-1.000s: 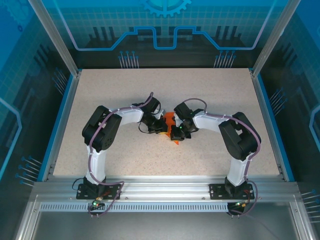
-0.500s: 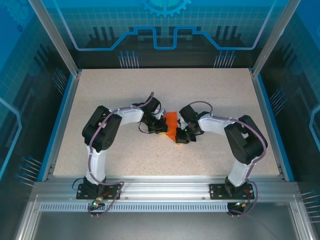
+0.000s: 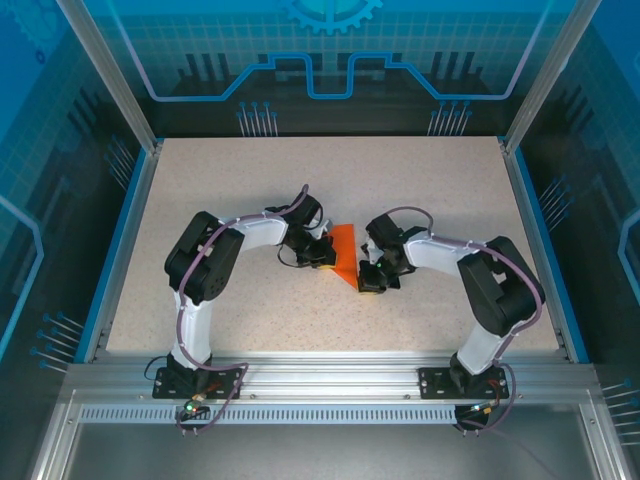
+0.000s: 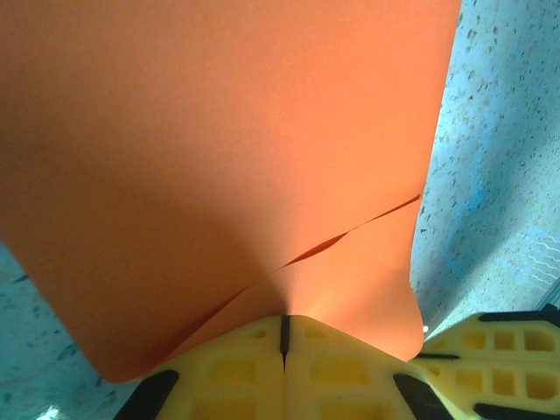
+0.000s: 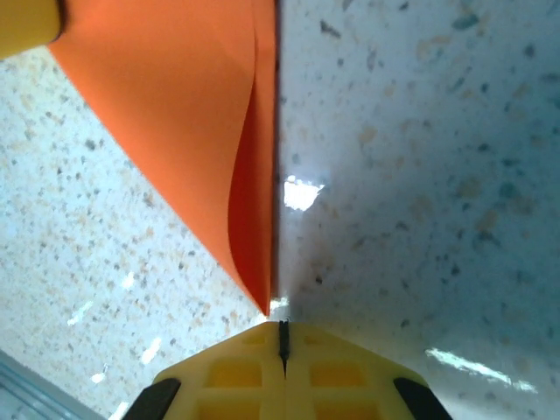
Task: Fold a paper plane with a square sheet of paper (fold left side to right side)
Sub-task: Third fold the triangle at the center of the table.
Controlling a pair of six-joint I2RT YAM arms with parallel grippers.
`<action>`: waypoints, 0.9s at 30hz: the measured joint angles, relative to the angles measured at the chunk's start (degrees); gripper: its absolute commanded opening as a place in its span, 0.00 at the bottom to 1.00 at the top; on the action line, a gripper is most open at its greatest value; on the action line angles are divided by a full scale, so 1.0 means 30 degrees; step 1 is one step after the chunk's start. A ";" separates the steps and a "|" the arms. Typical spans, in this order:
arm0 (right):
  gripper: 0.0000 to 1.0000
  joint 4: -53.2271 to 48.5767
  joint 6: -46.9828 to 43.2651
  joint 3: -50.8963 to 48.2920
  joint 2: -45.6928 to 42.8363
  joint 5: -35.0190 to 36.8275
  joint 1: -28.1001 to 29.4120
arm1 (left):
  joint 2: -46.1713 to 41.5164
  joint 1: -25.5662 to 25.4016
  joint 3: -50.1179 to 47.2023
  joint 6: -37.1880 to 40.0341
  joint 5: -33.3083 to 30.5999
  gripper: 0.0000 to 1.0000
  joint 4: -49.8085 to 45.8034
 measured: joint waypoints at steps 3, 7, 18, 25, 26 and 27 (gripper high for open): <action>0.00 -0.0182 -0.0015 0.0219 -0.0707 -0.0313 -0.0029 | 0.0000 0.0000 0.0000 -0.0007 0.0000 0.00 0.0000; 0.00 0.0270 0.0015 0.1013 -0.0743 -0.0721 -0.0029 | 0.0000 0.0000 0.0000 -0.0015 0.0007 0.00 0.0007; 0.00 0.1115 0.0240 0.1996 0.2244 -0.0685 -0.0022 | 0.0000 0.0000 0.0000 -0.0044 0.0015 0.01 0.0015; 0.00 0.0940 0.0277 0.2178 0.2565 -0.0634 -0.0029 | -0.0386 0.0000 -0.0211 -0.0044 -0.0444 0.10 0.0051; 0.00 0.0925 0.0277 0.2178 0.2565 -0.0627 -0.0029 | -0.0554 -0.0007 -0.0357 -0.0044 -0.0554 0.10 0.0066; 0.00 0.0918 0.0270 0.2178 0.2565 -0.0619 -0.0029 | -0.0816 -0.0036 -0.0539 -0.0029 -0.0641 0.10 0.0066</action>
